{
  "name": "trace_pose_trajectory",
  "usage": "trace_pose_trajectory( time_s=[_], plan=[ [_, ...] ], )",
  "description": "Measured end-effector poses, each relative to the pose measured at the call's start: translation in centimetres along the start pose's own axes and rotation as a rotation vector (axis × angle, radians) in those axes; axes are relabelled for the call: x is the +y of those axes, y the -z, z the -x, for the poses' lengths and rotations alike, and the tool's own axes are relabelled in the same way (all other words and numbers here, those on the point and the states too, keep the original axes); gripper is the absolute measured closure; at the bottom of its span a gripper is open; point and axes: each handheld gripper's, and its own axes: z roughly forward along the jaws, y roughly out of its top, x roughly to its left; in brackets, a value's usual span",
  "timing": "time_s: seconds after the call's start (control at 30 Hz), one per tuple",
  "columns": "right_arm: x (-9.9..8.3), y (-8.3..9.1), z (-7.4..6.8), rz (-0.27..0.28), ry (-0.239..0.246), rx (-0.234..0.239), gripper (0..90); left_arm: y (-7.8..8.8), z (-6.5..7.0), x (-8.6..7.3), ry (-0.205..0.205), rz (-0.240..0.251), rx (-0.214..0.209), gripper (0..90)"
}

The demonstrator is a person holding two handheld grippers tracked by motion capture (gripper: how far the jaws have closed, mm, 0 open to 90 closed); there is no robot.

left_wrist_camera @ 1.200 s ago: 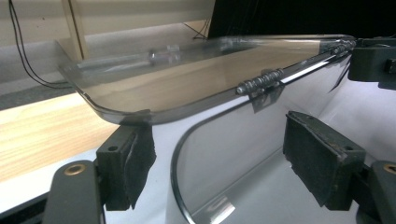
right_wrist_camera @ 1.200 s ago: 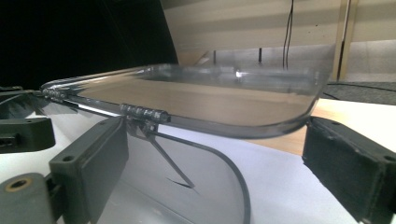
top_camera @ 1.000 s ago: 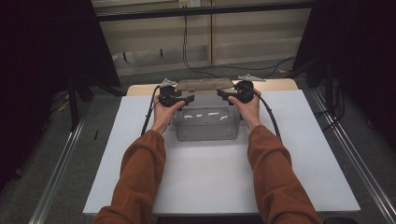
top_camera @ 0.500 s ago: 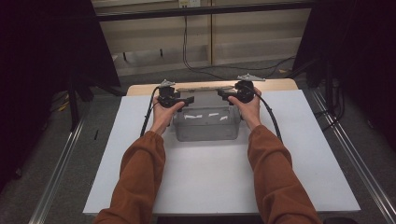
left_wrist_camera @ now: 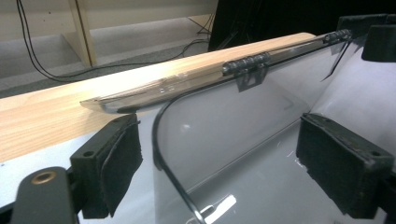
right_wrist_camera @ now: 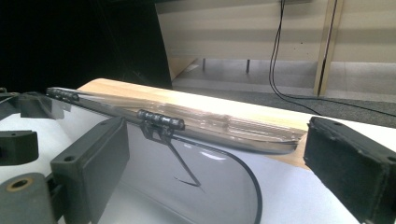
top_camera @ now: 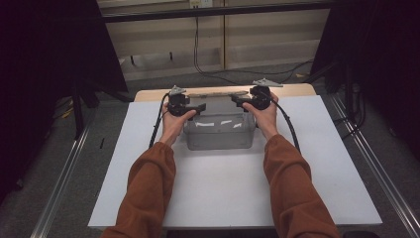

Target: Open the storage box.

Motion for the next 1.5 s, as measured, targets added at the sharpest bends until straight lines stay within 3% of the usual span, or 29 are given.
trace_pose_trajectory(
  time_s=[0.2,0.4,0.63,0.97,1.17,1.23,1.5],
  plan=[
    [0.4,0.8,-0.2,0.016,0.010,0.000,6.5,0.5,0.1,0.0,0.000,0.017,0.012,10.8],
    [0.5,1.5,-0.4,0.027,0.019,-0.002,6.4,1.6,0.5,0.6,0.003,0.076,0.036,7.3],
    [1.0,2.6,-0.5,0.050,0.035,-0.007,5.3,2.3,1.6,0.7,-0.025,0.112,0.023,3.7],
    [0.9,4.0,-0.7,0.068,0.061,-0.011,3.4,3.6,2.0,0.5,-0.049,0.166,0.029,3.0],
    [0.8,5.2,-1.2,0.089,0.093,-0.026,3.2,4.9,2.8,0.7,-0.092,0.201,0.040,3.2],
    [0.8,5.7,-1.5,0.093,0.103,-0.027,3.2,5.4,3.1,0.8,-0.106,0.204,0.024,3.9],
    [0.6,7.5,-2.4,0.120,0.135,-0.028,2.7,7.0,4.1,0.3,-0.103,0.242,0.024,3.9]
  ],
)
